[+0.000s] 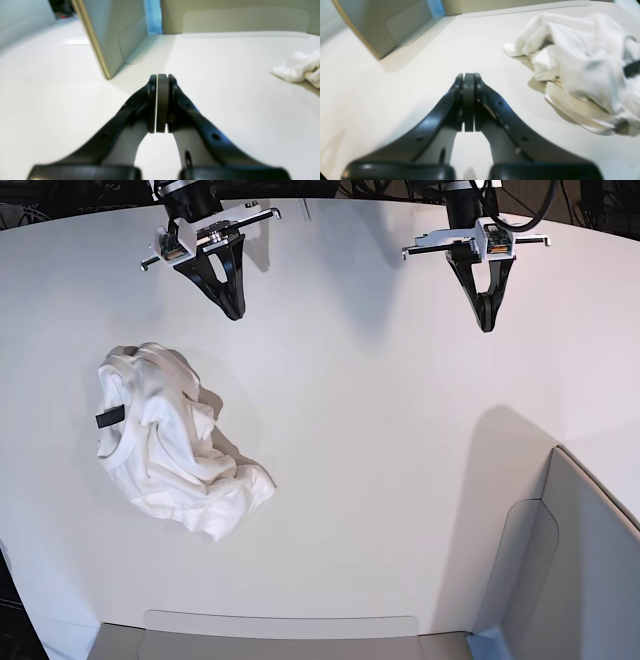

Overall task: Layout the t-shirt on the table in an organized manner, then fold the t-shirt properly
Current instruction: 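Lower both grippers toward the crumpled white t-shirt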

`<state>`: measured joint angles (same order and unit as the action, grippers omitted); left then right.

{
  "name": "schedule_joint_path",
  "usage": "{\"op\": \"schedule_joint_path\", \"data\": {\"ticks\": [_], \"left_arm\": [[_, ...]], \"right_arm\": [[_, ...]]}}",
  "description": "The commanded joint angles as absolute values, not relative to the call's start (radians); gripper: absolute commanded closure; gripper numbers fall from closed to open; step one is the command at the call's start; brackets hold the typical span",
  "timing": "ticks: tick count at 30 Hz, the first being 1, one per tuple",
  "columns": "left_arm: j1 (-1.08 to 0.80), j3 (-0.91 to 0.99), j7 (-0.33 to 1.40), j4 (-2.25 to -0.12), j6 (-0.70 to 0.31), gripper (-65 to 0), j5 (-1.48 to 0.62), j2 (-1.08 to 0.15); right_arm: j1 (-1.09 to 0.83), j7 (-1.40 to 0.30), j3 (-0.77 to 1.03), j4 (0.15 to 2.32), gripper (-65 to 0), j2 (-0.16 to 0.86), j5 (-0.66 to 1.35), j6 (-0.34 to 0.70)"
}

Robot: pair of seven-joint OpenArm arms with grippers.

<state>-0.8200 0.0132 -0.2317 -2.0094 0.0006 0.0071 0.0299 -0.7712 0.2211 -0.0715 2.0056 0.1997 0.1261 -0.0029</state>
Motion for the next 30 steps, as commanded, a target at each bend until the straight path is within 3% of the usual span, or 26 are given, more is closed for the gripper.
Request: {"op": "schedule_joint_path", "data": {"ticks": [1, 11, 16, 20, 22, 30], "left_arm": [[-0.811, 0.013, -0.226, -2.028, 0.007, -2.0, 0.007, 0.021], [-0.615, 0.021, 0.007, -2.028, 0.004, -2.0, 0.008, -0.021], [-0.544, 0.021, 0.094, -2.028, 0.004, -2.0, 0.008, -0.019], [-0.498, 0.021, 0.156, -2.026, 0.004, -2.0, 0.008, -0.018], [-0.481, 0.021, 0.185, -2.026, 0.004, -2.0, 0.008, -0.018], [-0.435, 0.021, 0.240, -2.022, 0.004, -2.0, 0.008, -0.018]], "right_arm": [[-0.757, 0.217, -0.071, 2.029, 0.0, 0.200, 0.133, -0.005], [-0.582, -0.039, -0.064, 2.045, 0.0, 0.196, 0.137, -0.008], [-0.503, -0.188, 0.012, 2.052, 0.0, 0.173, 0.268, -0.025], [-0.441, -0.257, 0.151, 2.052, -14.2, 0.124, 0.418, -0.041], [-0.423, -0.265, 0.202, 2.052, -17.8, 0.117, 0.446, -0.041], [-0.363, -0.349, 0.305, 2.049, -19.4, 0.111, 0.458, -0.042]]}}
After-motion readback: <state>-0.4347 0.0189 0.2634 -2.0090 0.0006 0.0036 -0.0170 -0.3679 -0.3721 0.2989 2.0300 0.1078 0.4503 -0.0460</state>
